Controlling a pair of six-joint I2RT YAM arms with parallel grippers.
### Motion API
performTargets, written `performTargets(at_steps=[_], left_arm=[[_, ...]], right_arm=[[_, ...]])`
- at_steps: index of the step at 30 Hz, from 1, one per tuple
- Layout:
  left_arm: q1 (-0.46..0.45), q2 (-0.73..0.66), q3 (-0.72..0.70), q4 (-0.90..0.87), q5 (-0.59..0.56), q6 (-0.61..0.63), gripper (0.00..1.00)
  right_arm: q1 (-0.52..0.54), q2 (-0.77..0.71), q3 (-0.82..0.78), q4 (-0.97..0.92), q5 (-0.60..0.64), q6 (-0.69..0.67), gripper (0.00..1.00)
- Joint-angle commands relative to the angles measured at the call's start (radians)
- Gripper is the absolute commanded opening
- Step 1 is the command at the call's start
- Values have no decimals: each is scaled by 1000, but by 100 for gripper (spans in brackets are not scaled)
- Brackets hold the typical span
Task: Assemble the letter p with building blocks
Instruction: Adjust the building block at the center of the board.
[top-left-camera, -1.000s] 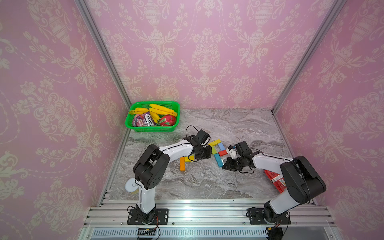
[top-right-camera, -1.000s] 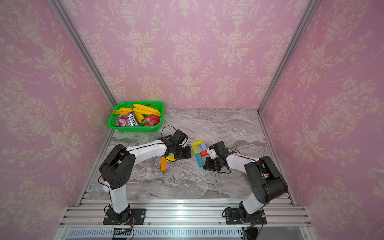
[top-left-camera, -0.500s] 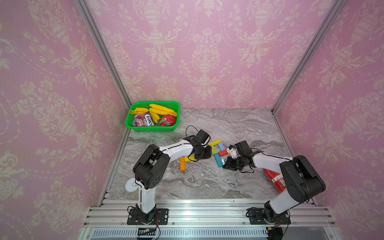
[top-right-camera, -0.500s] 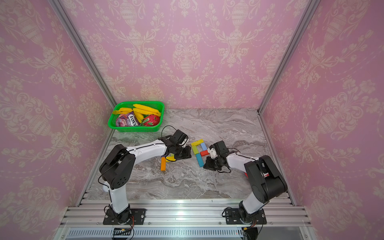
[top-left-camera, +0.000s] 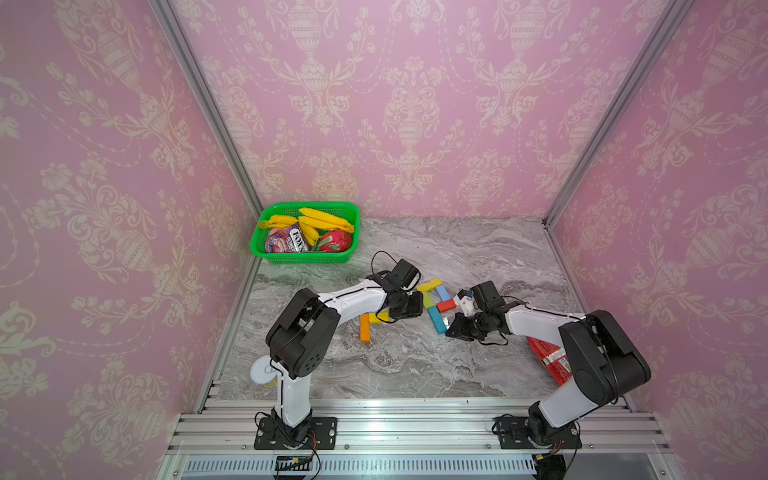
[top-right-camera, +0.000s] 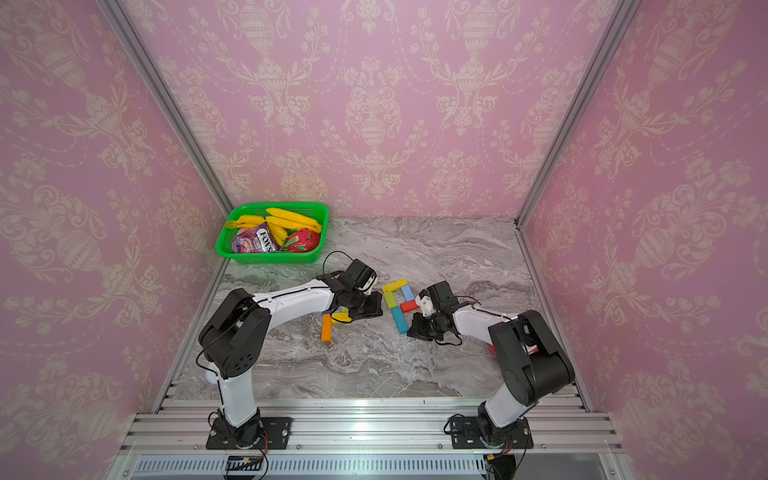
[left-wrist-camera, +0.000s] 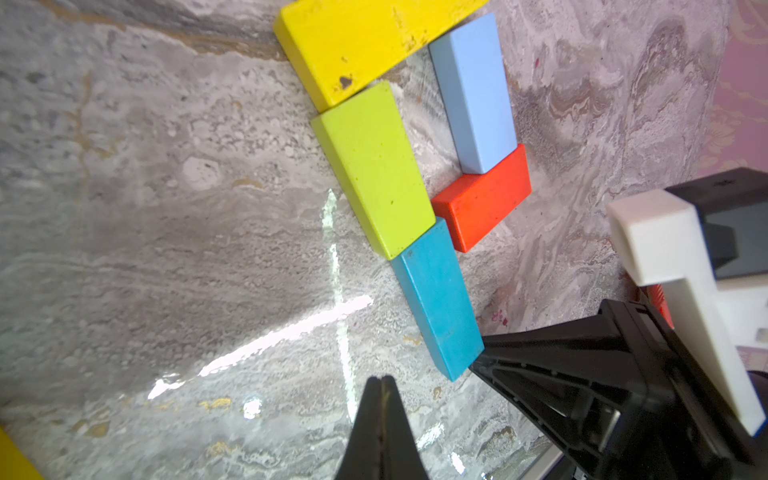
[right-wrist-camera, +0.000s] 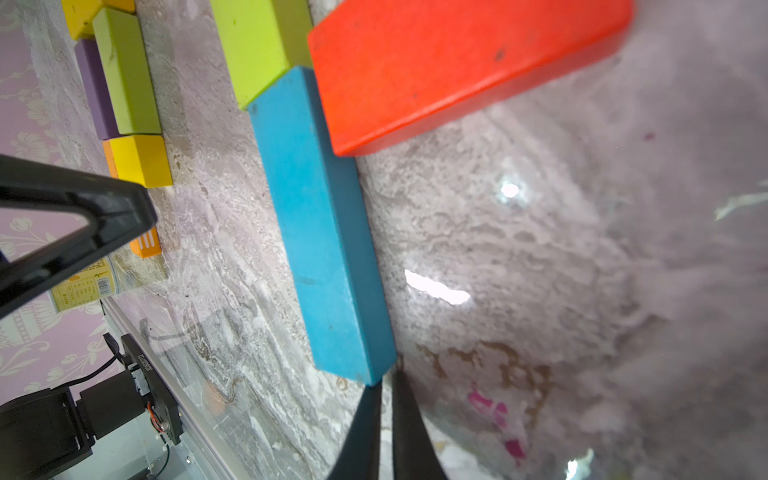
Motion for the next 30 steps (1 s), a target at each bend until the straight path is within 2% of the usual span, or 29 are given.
performTargets(at_steps=[1,8,14,17,20,21,23,24,25,26,27,30], left_arm=[[8,-5,-20,-10,-6,24,0],[8,-5,-19,-9,-6,23,0],[8,-11,-16,-4,-4,22,0],[8,-76,-48,46,-40,22,0],[7,-184,-95,114,-90,47,0],[7,-226,-109,137,-108,65,0],[7,-310,-138,175,-157,110,11],[6,-357,-160,197,-190,136,15],[6,-393,-176,206,-225,162,21],[6,-427,-187,206,-275,185,30],[6,-445,-191,191,-322,195,39],[19,-436,-144,84,-372,234,50]], right_arm=[[-13,18,19,-43,35,-22,12],[-14,2,10,-36,12,-21,11],[-18,-75,10,-113,42,-42,12],[-31,-136,30,-178,73,-61,20],[-52,-189,78,-238,99,-88,23],[-60,-210,96,-252,117,-95,29],[-75,-242,127,-268,167,-106,45],[-84,-255,146,-274,186,-114,59],[-94,-257,164,-276,203,-122,96],[-108,-248,186,-289,216,-133,100],[-122,-229,212,-299,220,-141,100],[-147,-164,272,-313,212,-157,100]])
